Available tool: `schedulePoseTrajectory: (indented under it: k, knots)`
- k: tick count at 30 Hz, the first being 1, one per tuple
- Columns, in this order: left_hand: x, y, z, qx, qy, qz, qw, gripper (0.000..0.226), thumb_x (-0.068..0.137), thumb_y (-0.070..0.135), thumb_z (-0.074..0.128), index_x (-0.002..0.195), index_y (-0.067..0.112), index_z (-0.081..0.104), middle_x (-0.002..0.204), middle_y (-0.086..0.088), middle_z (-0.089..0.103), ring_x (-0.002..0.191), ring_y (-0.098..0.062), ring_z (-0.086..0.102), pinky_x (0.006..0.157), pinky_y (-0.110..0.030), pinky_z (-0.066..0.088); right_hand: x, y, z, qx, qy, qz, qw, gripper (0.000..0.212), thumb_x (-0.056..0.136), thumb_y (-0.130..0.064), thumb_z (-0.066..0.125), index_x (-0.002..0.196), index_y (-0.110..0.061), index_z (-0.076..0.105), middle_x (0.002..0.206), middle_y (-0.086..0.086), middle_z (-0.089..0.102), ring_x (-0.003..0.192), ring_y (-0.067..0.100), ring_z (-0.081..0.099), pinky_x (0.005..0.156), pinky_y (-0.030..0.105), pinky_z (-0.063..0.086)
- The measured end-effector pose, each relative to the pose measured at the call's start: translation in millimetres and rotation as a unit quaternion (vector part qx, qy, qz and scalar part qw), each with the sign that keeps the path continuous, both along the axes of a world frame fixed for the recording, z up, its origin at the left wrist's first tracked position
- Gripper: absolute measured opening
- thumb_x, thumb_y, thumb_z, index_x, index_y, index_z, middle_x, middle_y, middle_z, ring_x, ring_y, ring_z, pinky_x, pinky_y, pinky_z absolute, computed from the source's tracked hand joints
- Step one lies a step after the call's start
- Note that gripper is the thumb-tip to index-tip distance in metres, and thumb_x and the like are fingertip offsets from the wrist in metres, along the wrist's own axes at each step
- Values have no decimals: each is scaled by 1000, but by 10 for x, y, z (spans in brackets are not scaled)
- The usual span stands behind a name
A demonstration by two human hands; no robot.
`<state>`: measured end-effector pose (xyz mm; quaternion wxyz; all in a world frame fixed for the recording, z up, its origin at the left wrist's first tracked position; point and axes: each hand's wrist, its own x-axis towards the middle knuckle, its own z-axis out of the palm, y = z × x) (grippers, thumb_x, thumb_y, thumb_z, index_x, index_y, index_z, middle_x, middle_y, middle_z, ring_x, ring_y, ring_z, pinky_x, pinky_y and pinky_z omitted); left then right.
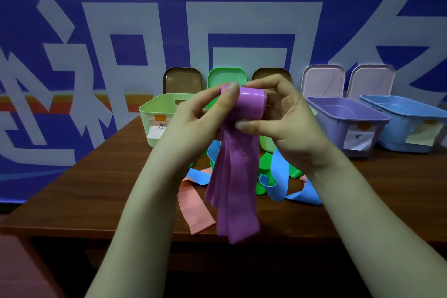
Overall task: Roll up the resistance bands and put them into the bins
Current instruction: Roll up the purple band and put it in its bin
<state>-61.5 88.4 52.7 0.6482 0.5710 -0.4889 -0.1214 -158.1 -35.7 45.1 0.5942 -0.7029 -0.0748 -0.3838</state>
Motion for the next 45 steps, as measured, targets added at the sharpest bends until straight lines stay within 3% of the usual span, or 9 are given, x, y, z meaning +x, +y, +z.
schedulePoseTrajectory:
  k: [3, 9, 16, 19, 25, 31, 37, 41, 45]
  knots:
    - [-5, -22, -14, -21, 10, 20, 1000, 24, 84, 42, 57, 102, 31, 67, 76, 14, 72, 72, 1, 67, 60, -16, 53, 8, 2, 2, -11, 6, -13, 1000, 50, 58, 8, 74, 99, -15, 57, 92, -2, 70, 90, 15, 66, 80, 28, 56]
    - [25, -39, -33, -33, 60, 36, 997, 33, 89, 35, 58, 114, 15, 65, 97, -2, 72, 89, -12, 70, 73, -24, 58, 21, 46, -45, -9, 58, -46, 997, 61, 71, -1, 74, 123, -22, 49, 118, 2, 65, 100, 18, 67, 88, 37, 56]
    - [4, -169, -65, -70, 138, 78, 985, 30, 90, 35, 60, 110, 13, 63, 87, -2, 72, 81, -14, 71, 72, -27, 59, 173, 168, -196, -127, 61, -189, 972, 39, 90, -21, 60, 127, -29, 52, 117, -5, 64, 108, 11, 62, 96, 41, 50]
    - [-24, -243, -97, -94, 149, 90, 980, 24, 92, 31, 58, 107, 13, 62, 74, 6, 69, 71, -5, 67, 66, -21, 56, 244, 204, -283, -148, 79, -210, 963, 47, 94, -21, 55, 139, -18, 40, 125, -1, 59, 117, 10, 55, 101, 38, 44]
    - [-60, -317, -170, -56, 107, 113, 986, 29, 100, 38, 38, 120, 20, 47, 88, 9, 57, 70, 9, 57, 57, -2, 44, 384, 252, -403, -112, 111, -195, 968, 77, 84, -30, 54, 150, -19, 16, 140, 1, 49, 129, 16, 48, 109, 44, 38]
    - [-94, -292, -156, -53, 76, 112, 989, 30, 100, 40, 32, 122, 22, 42, 85, 12, 54, 62, 16, 54, 58, 0, 41, 385, 298, -434, -105, 88, -162, 977, 69, 93, -4, 52, 148, -15, 12, 142, 6, 42, 129, 12, 46, 111, 38, 36]
    - [-34, -238, -107, -108, 111, 38, 987, 33, 99, 28, 42, 122, 7, 53, 83, 9, 64, 69, 8, 62, 59, -9, 47, 276, 202, -297, -82, 62, -194, 976, 72, 82, -11, 71, 139, -27, 29, 121, -8, 57, 105, 9, 63, 95, 39, 51]
    - [-6, -209, -91, -89, 68, 5, 994, 28, 96, 22, 49, 121, 11, 54, 74, 14, 69, 71, 5, 65, 61, -10, 48, 257, 83, -257, -70, 96, -183, 976, 71, 72, -33, 77, 131, -27, 39, 107, -8, 67, 99, 12, 67, 91, 47, 53]
    - [60, -184, -144, -76, 36, -28, 996, 42, 88, 24, 55, 130, 19, 48, 97, 4, 68, 88, -4, 67, 73, -18, 54, 183, -23, -200, -19, 96, -95, 991, 60, 73, -17, 75, 126, -18, 46, 104, 2, 70, 99, 17, 67, 91, 44, 54]
